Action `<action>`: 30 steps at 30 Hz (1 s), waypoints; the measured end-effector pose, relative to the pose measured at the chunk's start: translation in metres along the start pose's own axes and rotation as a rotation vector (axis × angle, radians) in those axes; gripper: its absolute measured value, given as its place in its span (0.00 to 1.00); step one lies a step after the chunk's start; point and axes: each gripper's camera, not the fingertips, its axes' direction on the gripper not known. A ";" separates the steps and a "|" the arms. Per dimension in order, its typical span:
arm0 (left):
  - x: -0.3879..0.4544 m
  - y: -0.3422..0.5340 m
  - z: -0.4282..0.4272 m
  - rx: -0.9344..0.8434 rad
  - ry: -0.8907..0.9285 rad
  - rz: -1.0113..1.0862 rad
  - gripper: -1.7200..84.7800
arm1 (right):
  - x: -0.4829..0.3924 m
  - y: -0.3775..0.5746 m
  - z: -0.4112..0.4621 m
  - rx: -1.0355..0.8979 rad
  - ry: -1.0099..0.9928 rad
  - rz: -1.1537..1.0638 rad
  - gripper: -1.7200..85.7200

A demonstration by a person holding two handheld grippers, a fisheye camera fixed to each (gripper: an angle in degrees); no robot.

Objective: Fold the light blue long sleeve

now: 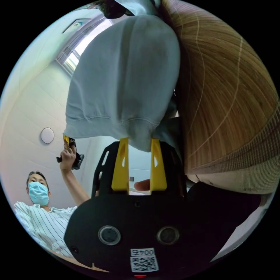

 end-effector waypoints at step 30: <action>0.005 0.035 -0.336 0.113 0.090 0.335 0.04 | -0.479 0.091 -0.120 0.027 -0.030 -0.942 0.01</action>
